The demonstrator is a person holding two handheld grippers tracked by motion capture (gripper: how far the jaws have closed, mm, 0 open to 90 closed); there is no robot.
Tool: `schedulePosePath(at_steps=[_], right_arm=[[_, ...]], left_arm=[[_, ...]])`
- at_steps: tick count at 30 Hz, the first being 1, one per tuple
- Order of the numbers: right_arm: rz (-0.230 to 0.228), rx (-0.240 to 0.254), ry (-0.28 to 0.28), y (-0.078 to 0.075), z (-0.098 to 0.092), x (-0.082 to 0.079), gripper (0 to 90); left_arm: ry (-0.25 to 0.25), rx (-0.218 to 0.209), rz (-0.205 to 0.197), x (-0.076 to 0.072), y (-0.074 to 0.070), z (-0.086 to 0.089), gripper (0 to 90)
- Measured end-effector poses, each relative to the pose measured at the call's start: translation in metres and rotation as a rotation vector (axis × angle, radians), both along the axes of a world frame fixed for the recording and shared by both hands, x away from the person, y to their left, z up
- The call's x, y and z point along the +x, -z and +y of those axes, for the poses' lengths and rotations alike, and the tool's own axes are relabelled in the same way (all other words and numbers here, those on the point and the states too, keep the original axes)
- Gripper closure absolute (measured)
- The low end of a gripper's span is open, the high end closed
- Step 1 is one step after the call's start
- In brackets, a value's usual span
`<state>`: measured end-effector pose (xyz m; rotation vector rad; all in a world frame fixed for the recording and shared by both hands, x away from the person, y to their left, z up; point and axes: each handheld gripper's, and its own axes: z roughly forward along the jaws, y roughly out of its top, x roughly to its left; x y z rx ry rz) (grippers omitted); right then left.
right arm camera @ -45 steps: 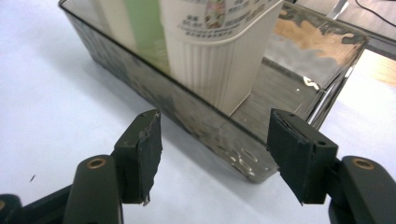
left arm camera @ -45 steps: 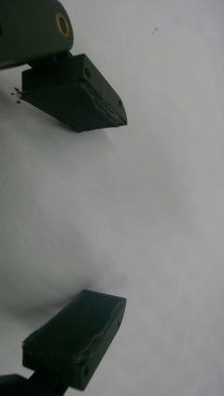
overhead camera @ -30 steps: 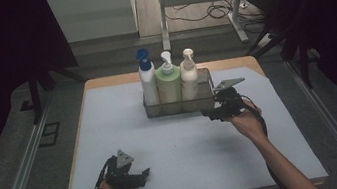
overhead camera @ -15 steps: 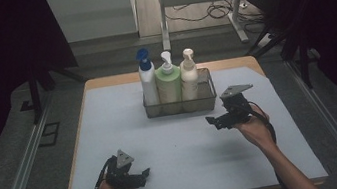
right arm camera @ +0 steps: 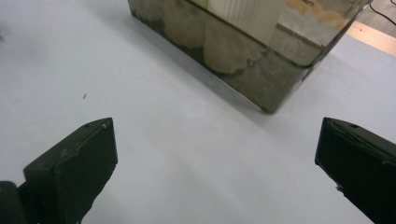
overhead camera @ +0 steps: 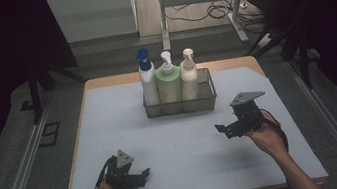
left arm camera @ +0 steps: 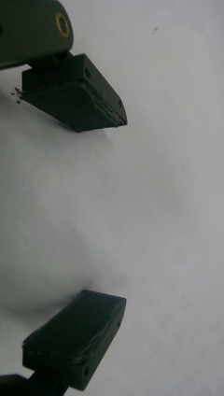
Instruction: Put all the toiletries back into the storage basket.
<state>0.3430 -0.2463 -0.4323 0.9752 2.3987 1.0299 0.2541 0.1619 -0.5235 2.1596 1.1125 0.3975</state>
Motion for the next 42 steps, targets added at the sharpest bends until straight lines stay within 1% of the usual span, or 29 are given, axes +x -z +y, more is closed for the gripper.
schedulePosePath(at_steps=[3,7,9,10,16,17,24,28,33,36,42], right_arm=[[0.011,-0.042,-0.003,0.002,-0.004,-0.006,0.0],[0.021,-0.057,-0.007,0.004,-0.009,-0.014,0.0],[0.024,-0.036,-0.015,0.005,-0.013,-0.018,0.0],[0.033,-0.025,-0.010,0.007,-0.015,-0.020,0.0],[0.045,-0.016,-0.001,0.015,-0.025,-0.030,0.0],[0.044,-0.020,-0.003,0.016,-0.027,-0.031,0.0],[0.042,0.000,0.006,0.026,-0.034,-0.042,0.0],[0.040,0.006,0.004,0.033,-0.034,-0.048,0.0],[0.041,-0.009,-0.002,0.043,-0.032,-0.051,0.0],[0.042,0.001,-0.007,0.049,-0.031,-0.054,0.0],[0.054,0.001,-0.008,0.061,-0.029,-0.056,0.0]], left_arm=[[0.000,-0.001,0.000,0.000,0.000,0.000,12.1],[0.000,0.000,0.000,0.000,0.000,0.000,12.1],[0.001,0.001,-0.002,0.000,0.000,0.000,12.1],[0.002,0.001,-0.002,0.000,0.000,0.000,12.1],[0.000,-0.001,-0.001,0.000,0.000,0.000,12.1],[0.000,-0.001,-0.001,0.000,0.000,0.000,12.1],[0.000,-0.001,-0.001,0.000,0.000,0.000,12.1],[-0.001,-0.001,-0.001,0.000,0.000,0.000,12.1],[-0.001,-0.001,-0.002,0.000,0.000,0.000,12.1],[-0.001,-0.001,-0.001,0.000,0.000,0.000,12.1],[-0.002,-0.001,-0.002,0.000,0.000,0.000,12.1]])
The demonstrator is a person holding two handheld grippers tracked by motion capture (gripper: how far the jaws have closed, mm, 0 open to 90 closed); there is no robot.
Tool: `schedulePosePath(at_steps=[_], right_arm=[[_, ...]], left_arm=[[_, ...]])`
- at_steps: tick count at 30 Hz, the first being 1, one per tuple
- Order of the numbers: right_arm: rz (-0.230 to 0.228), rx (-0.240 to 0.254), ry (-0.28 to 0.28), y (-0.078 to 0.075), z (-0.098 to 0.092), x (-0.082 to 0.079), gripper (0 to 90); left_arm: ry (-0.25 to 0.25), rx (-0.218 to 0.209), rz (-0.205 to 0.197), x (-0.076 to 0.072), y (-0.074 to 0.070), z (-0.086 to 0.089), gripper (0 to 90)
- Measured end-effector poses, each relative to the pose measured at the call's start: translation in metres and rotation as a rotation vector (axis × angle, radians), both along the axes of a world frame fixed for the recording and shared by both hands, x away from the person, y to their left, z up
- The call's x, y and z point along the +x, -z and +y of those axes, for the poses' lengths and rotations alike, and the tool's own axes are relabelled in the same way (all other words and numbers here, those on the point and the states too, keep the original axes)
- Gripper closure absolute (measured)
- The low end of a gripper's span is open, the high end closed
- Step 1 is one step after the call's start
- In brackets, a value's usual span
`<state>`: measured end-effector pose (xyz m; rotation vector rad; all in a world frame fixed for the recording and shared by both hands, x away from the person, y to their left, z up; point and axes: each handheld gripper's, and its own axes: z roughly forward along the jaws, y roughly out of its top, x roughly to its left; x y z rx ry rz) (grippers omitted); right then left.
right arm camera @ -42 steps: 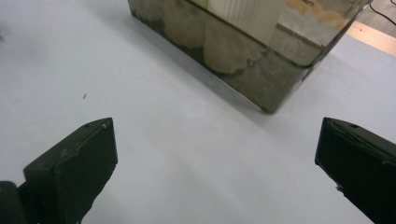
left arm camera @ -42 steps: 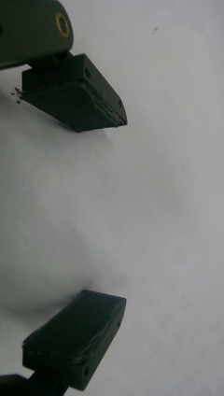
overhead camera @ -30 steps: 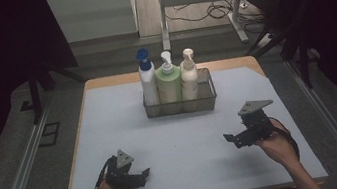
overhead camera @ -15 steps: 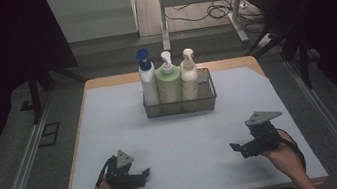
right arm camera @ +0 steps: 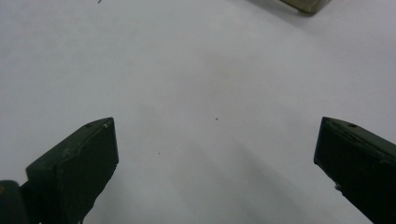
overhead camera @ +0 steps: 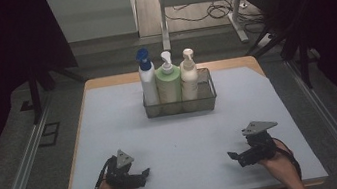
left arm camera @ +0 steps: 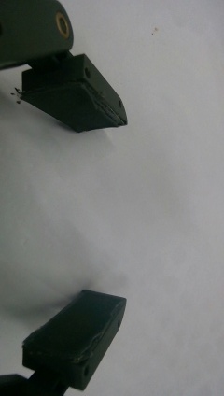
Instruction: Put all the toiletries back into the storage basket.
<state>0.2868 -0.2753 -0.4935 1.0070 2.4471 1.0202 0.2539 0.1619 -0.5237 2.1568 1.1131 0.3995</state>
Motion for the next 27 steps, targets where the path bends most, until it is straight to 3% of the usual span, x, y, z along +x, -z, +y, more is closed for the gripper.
schedulePosePath(at_steps=[14,27], right_arm=[[0.045,-0.010,-0.004,0.027,0.003,0.001,0.0],[0.033,-0.019,-0.005,0.028,0.004,-0.001,0.0]], left_arm=[[0.000,0.000,-0.001,0.000,0.000,0.000,12.2],[-0.002,-0.004,-0.001,0.000,0.000,0.000,12.2]])
